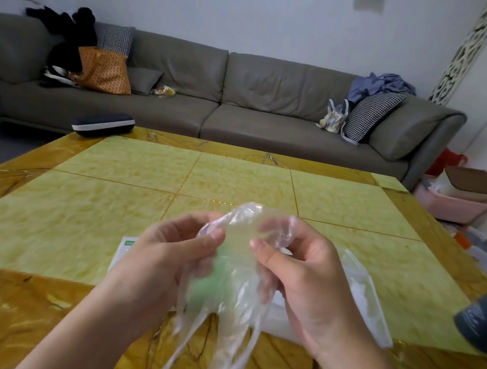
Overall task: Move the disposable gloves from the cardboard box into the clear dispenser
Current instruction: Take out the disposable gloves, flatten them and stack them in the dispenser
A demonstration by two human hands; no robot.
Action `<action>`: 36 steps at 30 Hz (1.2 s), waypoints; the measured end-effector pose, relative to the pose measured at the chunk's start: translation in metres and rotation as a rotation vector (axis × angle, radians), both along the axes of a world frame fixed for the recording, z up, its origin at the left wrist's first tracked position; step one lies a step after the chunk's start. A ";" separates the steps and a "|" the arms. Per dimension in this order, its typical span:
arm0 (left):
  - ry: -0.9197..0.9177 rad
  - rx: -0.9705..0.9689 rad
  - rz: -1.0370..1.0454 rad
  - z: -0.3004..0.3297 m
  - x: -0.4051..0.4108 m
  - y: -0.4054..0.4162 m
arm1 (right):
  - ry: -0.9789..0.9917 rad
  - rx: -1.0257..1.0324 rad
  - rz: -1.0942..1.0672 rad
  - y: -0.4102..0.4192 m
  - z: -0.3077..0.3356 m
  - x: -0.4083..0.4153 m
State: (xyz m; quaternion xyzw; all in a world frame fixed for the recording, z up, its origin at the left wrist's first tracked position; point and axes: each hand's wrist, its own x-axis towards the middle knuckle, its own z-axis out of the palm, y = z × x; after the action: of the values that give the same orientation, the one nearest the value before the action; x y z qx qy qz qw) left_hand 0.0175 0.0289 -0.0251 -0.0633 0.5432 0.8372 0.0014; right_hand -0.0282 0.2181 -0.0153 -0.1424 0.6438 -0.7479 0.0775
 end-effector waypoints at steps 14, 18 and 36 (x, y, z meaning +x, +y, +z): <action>-0.097 -0.155 -0.014 0.000 -0.001 -0.002 | -0.045 0.070 -0.046 0.021 0.006 -0.007; -0.041 -0.127 0.134 -0.002 -0.005 -0.004 | -0.225 0.053 0.103 0.034 0.015 -0.010; 0.112 -0.288 0.458 0.008 -0.002 0.007 | -0.258 0.085 0.315 0.044 0.011 -0.005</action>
State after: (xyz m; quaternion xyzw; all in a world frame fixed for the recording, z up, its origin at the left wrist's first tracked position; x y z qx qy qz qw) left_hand 0.0158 0.0363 -0.0172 -0.1374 0.6273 0.7322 -0.2270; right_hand -0.0329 0.2626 -0.0048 -0.1409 0.6291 -0.7108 0.2813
